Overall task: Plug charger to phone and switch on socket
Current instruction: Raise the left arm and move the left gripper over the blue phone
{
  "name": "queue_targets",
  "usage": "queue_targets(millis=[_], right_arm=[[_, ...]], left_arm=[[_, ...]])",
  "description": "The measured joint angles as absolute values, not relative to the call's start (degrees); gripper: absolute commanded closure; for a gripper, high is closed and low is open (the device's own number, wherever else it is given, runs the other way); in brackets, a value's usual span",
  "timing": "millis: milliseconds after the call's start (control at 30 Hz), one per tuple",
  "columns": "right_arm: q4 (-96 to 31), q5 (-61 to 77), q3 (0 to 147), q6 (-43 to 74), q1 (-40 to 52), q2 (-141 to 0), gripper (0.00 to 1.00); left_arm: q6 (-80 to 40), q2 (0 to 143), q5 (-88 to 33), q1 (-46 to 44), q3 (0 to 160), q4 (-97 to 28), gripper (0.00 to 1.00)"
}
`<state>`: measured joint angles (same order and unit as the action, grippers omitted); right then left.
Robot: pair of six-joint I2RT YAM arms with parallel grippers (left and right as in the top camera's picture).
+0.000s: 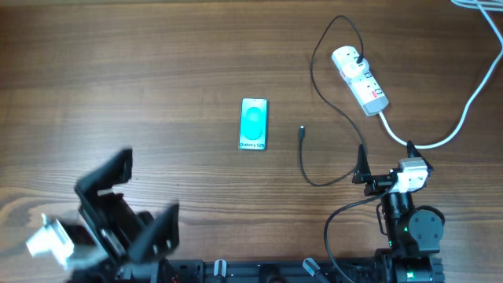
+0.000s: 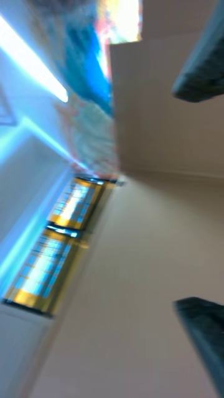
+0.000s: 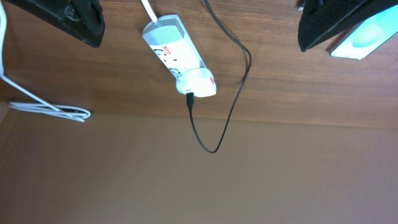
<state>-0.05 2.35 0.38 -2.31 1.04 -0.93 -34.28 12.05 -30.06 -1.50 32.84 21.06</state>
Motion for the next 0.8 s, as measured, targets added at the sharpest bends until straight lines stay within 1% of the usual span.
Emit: queue_targets(millis=[67,133,167,267,367,467,567,633,700,800], right_arm=[[0.0,2.4,0.4,-2.3,1.0,-0.9,0.00],[-0.1,2.4,0.4,-2.3,1.0,-1.0,0.00],[-0.1,2.4,0.4,-2.3,1.0,-1.0,0.00],[-0.1,2.4,0.4,-2.3,1.0,-1.0,0.00],[0.0,2.4,0.4,-2.3,1.0,-1.0,0.00],[-0.1,2.4,0.4,-2.3,1.0,-1.0,0.00],[-0.1,2.4,0.4,-2.3,1.0,-1.0,0.00],[-0.1,2.4,0.4,-2.3,1.0,-1.0,0.00],[-0.1,2.4,0.4,-2.3,1.0,-1.0,0.00],[-0.1,2.4,0.4,-2.3,1.0,-1.0,0.00]], left_arm=[[-32.7,18.9,-31.4,-1.5,43.4,4.1,0.00],[-29.6,29.6,-32.9,-1.5,56.8,-16.6,0.00],[-28.0,33.3,-33.4,-1.5,60.4,-21.4,0.00],[-22.1,50.0,-34.0,-1.6,79.1,-48.8,0.00],[-20.2,62.7,-34.8,-1.6,91.1,-61.2,0.00],[-20.8,72.8,-37.5,-1.6,98.1,-68.1,0.00],[-21.8,79.7,-41.2,-2.2,99.5,-69.9,0.00],[-22.1,83.1,-41.6,-3.7,99.6,-70.3,0.01],[-23.3,86.0,-38.8,-7.3,99.7,-70.8,0.00],[-27.0,90.1,-28.2,-16.2,99.7,-72.8,0.00]])
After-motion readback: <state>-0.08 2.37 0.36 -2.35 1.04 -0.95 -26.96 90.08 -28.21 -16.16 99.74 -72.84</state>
